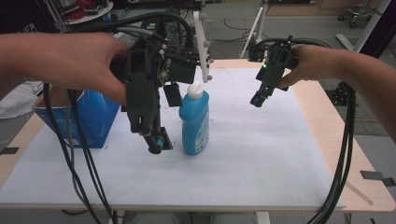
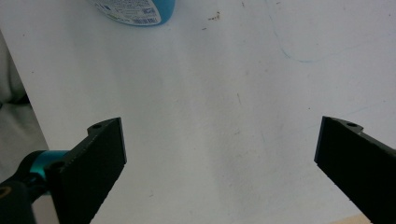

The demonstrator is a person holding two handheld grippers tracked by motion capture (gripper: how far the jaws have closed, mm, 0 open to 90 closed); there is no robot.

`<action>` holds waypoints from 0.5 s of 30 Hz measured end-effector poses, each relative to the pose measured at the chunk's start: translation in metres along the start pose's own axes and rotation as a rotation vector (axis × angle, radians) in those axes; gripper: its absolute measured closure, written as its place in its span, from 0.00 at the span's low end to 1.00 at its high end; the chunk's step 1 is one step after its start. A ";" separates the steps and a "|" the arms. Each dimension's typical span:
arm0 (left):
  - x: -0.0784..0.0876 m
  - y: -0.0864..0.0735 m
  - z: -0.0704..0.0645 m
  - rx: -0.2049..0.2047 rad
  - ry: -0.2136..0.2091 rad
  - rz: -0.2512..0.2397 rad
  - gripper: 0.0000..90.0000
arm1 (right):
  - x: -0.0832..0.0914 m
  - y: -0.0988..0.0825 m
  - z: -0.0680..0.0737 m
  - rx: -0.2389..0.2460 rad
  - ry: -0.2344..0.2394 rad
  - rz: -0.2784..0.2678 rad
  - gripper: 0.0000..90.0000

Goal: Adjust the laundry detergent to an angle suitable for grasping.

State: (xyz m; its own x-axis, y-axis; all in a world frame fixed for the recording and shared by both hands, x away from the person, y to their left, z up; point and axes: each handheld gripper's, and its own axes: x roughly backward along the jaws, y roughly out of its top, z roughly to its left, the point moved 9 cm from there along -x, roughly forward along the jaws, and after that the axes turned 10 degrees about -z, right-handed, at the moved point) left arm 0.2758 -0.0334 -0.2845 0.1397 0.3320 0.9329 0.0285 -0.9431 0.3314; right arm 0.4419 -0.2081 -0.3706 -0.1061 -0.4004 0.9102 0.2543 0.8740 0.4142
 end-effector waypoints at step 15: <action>0.002 0.002 0.000 0.027 0.018 -0.009 0.02 | 0.004 -0.002 0.002 0.004 -0.005 -0.007 0.01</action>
State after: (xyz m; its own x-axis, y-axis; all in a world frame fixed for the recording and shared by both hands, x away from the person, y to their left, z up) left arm 0.2757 -0.0347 -0.2822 0.1217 0.3405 0.9323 0.0567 -0.9402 0.3360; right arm 0.4390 -0.2106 -0.3678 -0.1121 -0.4049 0.9075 0.2498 0.8724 0.4201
